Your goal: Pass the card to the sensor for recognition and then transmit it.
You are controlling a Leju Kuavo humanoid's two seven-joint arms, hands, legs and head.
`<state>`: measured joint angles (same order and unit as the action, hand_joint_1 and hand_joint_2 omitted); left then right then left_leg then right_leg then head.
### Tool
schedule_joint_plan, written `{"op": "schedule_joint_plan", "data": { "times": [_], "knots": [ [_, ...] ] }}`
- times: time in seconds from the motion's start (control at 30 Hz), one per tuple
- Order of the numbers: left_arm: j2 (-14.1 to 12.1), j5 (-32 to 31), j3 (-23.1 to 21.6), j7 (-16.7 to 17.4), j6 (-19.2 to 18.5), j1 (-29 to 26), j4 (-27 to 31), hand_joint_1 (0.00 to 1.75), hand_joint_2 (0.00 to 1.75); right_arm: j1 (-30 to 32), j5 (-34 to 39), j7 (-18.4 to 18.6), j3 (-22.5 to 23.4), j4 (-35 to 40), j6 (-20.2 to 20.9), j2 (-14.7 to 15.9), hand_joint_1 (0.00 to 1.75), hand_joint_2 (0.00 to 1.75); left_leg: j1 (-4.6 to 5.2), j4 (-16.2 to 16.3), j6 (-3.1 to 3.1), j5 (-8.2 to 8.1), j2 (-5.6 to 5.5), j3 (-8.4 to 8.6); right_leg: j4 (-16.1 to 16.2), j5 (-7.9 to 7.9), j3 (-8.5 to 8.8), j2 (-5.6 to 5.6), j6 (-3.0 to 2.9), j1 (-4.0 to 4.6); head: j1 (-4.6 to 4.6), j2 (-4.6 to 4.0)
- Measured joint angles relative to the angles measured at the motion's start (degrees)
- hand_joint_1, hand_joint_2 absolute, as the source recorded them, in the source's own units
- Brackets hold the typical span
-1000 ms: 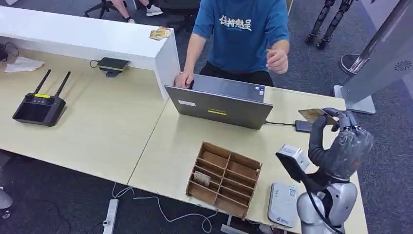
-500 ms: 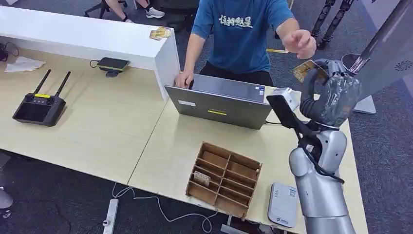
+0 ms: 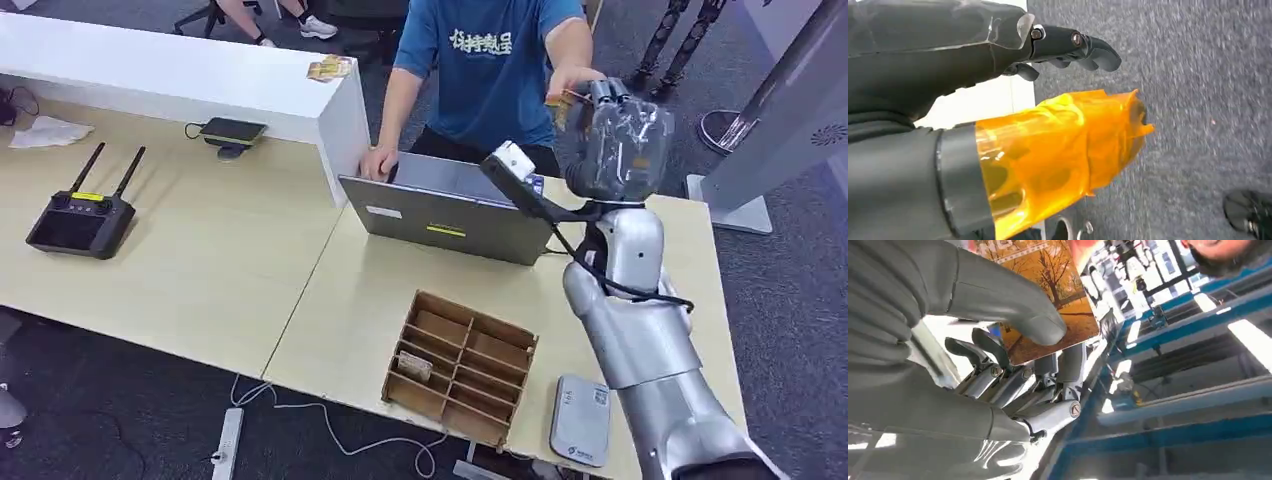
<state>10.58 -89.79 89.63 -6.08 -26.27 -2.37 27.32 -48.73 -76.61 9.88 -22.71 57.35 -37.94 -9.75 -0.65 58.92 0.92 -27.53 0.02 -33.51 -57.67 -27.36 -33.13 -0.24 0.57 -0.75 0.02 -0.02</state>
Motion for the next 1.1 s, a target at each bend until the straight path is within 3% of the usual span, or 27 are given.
{"op": "schedule_joint_plan", "data": {
  "times": [0.13,0.43,1.1],
  "knots": [
    [-2.36,-0.02,-0.96,0.04,1.77,0.37,-4.50,0.00,0.00,-4.61,-3.84,3.60,-1.48,-7.10,0.83,-0.20,1.75,1.75,-0.01,0.00,0.03,0.02,-0.03,0.00,-0.02,0.01,0.01,-0.03,-0.01,0.01,0.02,0.00],
    [-5.22,-0.02,-2.45,0.37,3.56,0.64,-9.85,0.00,0.00,-8.32,-5.55,5.85,-2.29,-16.91,0.74,-0.74,1.75,1.75,0.01,0.02,0.03,0.02,-0.04,-0.01,-0.02,0.01,0.02,-0.03,-0.01,-0.01,0.00,0.00],
    [-6.43,-0.02,-2.91,0.50,4.54,0.76,-12.82,0.00,0.00,-9.20,-6.59,5.70,-2.49,-21.65,0.22,-0.79,1.75,1.75,0.00,0.02,0.03,0.02,-0.03,0.00,-0.02,0.01,0.01,-0.02,-0.01,-0.01,0.00,0.00]
  ]
}}
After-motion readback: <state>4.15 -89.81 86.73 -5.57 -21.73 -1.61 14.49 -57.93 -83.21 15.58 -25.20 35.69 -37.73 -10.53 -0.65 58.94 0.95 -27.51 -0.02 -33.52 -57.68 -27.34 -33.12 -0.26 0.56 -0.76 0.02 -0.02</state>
